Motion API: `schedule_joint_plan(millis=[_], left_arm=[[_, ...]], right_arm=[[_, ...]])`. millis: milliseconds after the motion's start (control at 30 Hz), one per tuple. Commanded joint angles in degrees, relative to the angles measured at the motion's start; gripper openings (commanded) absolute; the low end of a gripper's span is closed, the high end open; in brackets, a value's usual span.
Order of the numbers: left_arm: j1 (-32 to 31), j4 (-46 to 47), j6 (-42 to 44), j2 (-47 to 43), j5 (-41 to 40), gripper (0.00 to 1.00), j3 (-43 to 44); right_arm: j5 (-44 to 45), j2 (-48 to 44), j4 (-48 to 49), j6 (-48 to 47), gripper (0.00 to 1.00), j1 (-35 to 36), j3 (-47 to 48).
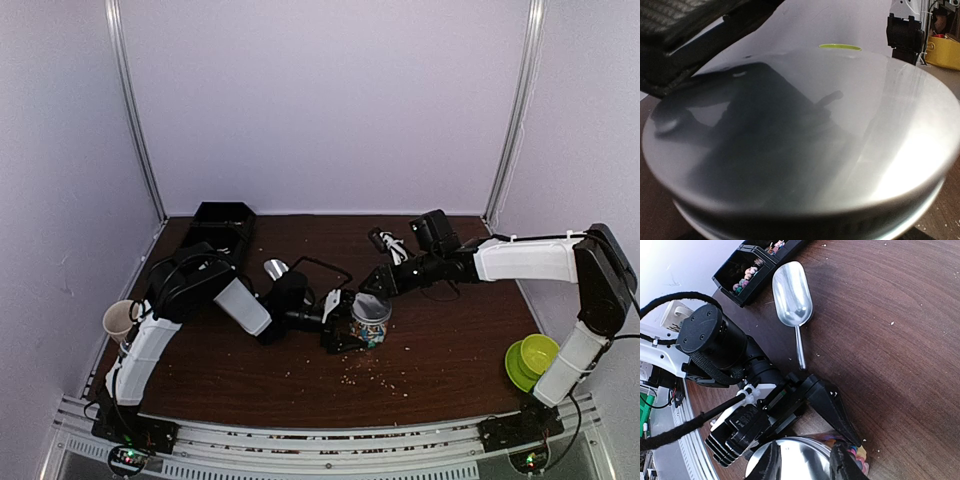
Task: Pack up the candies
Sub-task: Screw the box lid onto the packing box.
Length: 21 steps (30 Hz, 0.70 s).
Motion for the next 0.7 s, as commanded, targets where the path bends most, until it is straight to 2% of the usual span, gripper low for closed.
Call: schedule_joint_plan(millis=[0,167,367,667], left_arm=[[0.9,-4.7,0.5,1.8,-2.1,0.88,-0.8],[0.9,-4.7,0.7,1.7,-2.0,0.88,-0.8],[0.9,-4.8,0.8,1.7,-2.1,0.88,-0.8],[0.9,-5.0,0.8,1.7,-1.9,0.88,-0.7]], right_arm=[[0.3,-1.1,0.3,-0.8,0.37,-0.6,-1.5],[0.5,-1.0,0.3,-0.8,0.40,-1.4,-0.4],[-1.0,0.0,-0.1,-1.0,0.34,-1.6,0.5],[-1.9,-0.5,-0.8,-1.8,0.32,-1.6,-1.4]])
